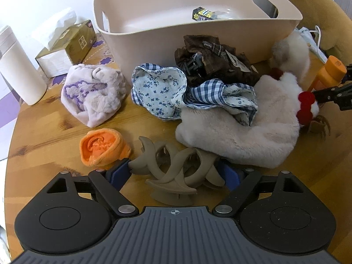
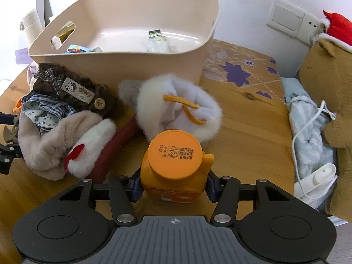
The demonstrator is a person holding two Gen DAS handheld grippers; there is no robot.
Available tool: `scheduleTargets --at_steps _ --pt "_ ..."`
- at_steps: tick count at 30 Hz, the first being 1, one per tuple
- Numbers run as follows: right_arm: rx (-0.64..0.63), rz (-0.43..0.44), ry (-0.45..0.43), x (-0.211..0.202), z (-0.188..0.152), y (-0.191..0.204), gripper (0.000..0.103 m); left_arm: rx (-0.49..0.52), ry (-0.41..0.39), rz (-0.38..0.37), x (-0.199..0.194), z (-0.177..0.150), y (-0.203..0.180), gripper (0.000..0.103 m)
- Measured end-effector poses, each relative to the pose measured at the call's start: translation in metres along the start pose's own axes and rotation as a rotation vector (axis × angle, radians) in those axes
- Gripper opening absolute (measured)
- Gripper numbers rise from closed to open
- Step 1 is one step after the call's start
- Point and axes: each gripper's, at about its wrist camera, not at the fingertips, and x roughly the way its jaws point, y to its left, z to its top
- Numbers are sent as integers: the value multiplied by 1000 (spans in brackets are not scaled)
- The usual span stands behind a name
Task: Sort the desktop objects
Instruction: 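Close the left tool on the brown hair claw while the right tool grasps the orange bottle, then carry the claw and orange bottle over the basket and open both tools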
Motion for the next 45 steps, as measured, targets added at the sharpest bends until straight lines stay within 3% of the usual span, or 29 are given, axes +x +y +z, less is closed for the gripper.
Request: scheduleTargets --at_steps 16,26,45 --pt "43 7 -102 -50 -5 -8 51 -40 -97 -23 -49 4 5 86" --pt "63 4 -203 -87 11 -7 51 -56 -159 -30 -75 20 11 86" --pt "98 -47 -384 -119 83 -22 51 29 -372 -12 -119 110 27 86"
